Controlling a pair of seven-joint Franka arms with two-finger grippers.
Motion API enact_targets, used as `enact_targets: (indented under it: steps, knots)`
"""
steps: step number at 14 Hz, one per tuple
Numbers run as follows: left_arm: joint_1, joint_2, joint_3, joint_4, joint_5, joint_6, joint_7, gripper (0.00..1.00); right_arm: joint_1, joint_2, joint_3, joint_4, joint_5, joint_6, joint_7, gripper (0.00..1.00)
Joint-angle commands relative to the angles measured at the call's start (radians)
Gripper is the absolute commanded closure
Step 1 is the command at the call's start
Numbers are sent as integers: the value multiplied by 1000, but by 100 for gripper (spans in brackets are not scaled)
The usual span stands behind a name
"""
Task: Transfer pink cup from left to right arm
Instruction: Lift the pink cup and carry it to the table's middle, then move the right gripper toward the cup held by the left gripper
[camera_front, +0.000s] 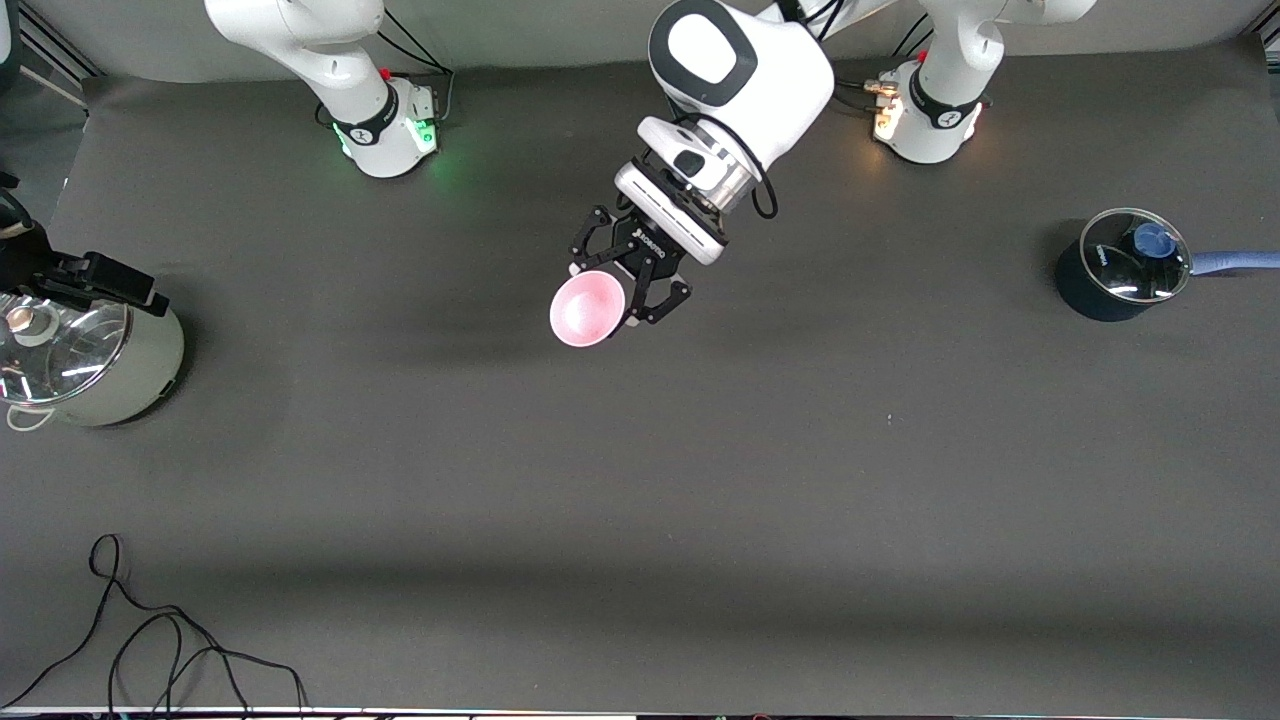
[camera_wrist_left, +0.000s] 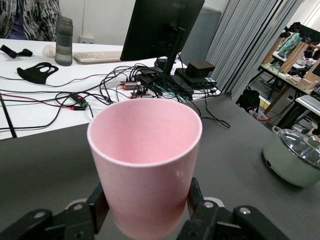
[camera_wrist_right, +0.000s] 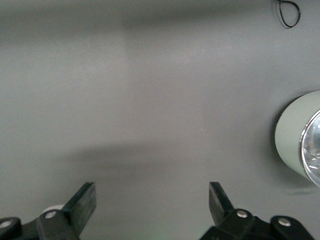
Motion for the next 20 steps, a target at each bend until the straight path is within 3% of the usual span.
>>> enact_targets:
  steps: [1, 5, 8, 10, 16, 20]
  knots:
    - [-20, -8, 19, 23, 3, 11, -6, 63, 1, 7, 0, 17, -37, -21, -47, 0]
    - [-44, -4, 20, 45, 6, 11, -6, 63, 61, -12, 20, 63, -3, -24, 4, 0]
    - [-44, -4, 20, 52, 6, 11, -6, 63, 124, 7, 22, 150, 101, -24, 207, 0]
    - [-44, -2, 20, 57, 6, 11, -6, 63, 205, 14, 22, 180, 113, -22, 325, 0]
    - [-43, 7, 36, 57, 17, 10, -5, 63, 441, 258, 20, 456, 103, -9, 628, 0]
    - [-46, 13, 56, 51, 31, 11, -3, 71, 535, 336, 20, 488, 98, 77, 645, 0]
